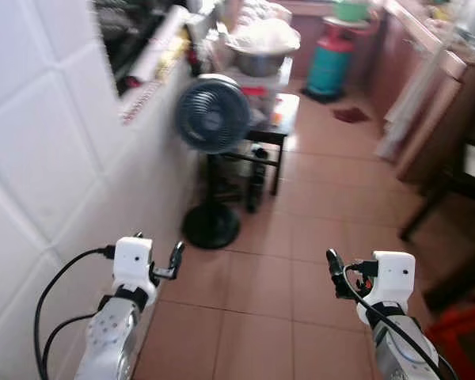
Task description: Setting the table
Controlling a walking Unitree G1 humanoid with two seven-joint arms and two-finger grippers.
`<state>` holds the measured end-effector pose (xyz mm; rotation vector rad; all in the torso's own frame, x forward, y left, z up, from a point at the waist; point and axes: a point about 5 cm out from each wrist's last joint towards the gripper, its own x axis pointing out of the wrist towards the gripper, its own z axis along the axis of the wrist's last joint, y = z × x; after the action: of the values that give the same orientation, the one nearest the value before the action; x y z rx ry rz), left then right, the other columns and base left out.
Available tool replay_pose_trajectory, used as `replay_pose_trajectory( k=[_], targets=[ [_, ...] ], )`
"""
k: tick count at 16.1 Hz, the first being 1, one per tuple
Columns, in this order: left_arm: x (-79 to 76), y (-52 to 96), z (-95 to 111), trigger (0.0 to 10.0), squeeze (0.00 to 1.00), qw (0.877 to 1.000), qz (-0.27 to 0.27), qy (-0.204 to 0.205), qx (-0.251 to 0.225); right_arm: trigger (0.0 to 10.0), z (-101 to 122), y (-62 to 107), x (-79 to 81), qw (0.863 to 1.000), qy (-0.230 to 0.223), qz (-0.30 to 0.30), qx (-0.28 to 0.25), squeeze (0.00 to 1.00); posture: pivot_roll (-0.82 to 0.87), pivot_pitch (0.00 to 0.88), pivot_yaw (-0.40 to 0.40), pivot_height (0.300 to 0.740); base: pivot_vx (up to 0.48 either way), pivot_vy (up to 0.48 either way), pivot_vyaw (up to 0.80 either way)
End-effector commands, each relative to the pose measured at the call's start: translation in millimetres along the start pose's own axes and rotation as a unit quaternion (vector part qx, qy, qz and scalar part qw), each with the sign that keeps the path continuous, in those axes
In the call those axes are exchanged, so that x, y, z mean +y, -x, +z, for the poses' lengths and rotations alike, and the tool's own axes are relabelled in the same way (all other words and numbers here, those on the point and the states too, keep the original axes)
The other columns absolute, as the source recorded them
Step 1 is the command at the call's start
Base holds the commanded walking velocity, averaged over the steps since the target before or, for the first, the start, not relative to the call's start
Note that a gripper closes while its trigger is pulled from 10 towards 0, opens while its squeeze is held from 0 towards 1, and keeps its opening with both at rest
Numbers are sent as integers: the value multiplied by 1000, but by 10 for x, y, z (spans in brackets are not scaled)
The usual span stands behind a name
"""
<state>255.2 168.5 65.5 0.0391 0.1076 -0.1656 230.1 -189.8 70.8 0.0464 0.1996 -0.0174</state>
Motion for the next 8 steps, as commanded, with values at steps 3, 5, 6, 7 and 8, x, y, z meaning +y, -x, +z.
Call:
replay_pose_trajectory(
  k=[3,5,6,7,8],
  targets=[
    [-2,-120,82,10000,0,999,11,22,-22,10000,89,-14,2,1000,3,-10,-13,0,50,0,0,740,0,0,-800],
    [-39,-141,104,10000,0,999,4,23,-25,10000,92,-21,22,1000,8,-6,-12,0,49,0,-1,740,0,0,-800],
    [-54,-149,123,10000,0,999,-3,32,-29,10000,102,-36,28,1000,11,-3,-11,0,51,0,-4,740,0,0,-800],
    [-52,-155,133,10000,0,999,-4,34,-32,10000,108,-49,21,1000,12,-3,-11,0,56,0,-7,740,0,0,-800],
    [-44,-167,144,10000,0,999,-2,36,-35,10000,118,-68,10,1000,12,-4,-11,0,59,0,-8,740,0,0,-800]
  ],
)
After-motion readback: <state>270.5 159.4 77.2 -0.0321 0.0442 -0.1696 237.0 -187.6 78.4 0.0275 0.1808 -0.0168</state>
